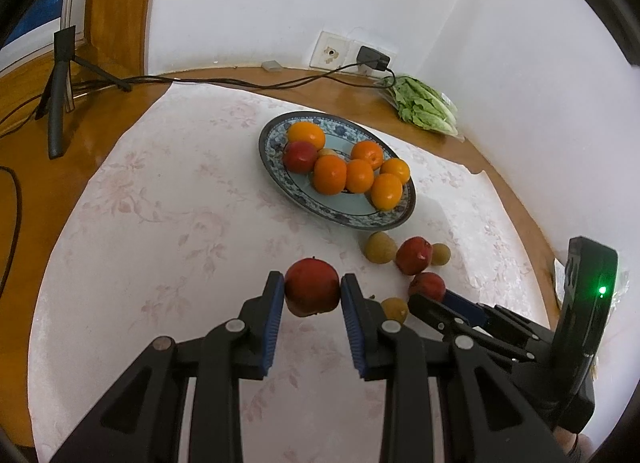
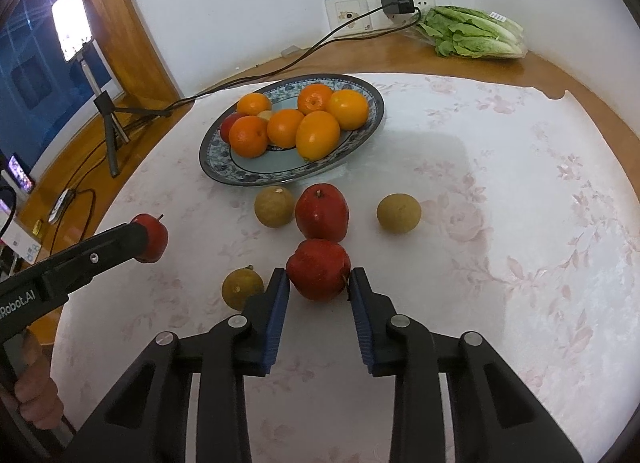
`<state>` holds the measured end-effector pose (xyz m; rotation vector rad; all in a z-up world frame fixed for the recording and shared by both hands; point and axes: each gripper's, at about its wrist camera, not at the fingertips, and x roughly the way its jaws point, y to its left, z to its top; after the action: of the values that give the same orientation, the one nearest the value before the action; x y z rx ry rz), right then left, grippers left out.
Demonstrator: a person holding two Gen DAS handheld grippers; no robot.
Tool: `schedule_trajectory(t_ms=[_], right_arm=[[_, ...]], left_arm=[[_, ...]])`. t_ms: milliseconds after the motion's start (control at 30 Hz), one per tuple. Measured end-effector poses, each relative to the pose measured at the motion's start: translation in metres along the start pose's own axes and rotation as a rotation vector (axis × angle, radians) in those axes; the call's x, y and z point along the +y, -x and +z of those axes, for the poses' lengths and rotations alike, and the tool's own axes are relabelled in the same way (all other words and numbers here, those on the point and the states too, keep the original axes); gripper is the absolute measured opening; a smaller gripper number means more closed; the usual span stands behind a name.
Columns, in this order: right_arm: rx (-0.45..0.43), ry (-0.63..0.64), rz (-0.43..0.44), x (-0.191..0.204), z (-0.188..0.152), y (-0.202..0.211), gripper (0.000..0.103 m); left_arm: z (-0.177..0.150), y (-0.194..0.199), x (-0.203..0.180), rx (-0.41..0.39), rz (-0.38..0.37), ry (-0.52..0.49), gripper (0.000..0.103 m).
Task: Organize fruits
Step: 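Lift both red apples and carry them toward the plate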
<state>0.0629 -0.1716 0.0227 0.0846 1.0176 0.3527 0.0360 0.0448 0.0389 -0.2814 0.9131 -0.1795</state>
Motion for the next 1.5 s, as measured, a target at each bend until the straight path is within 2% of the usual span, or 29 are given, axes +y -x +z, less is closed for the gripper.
schedule_trajectory(t_ms=[633,933,1500], right_arm=[[-0.043,-0.001,0.053,-0.003,0.007,0.025,0.032],[-0.046,0.045,0.058,0.0,0.01,0.03,0.032],[-0.059,0.101,0.085,-0.003,0.031,0.034,0.032]], left_arm=[[0.012,0.015,-0.013,-0.03,0.012,-0.023,0.03],[0.017,0.016,-0.016,-0.034,0.013,-0.019,0.03],[0.048,0.006,-0.014,-0.043,0.01,-0.001,0.03]])
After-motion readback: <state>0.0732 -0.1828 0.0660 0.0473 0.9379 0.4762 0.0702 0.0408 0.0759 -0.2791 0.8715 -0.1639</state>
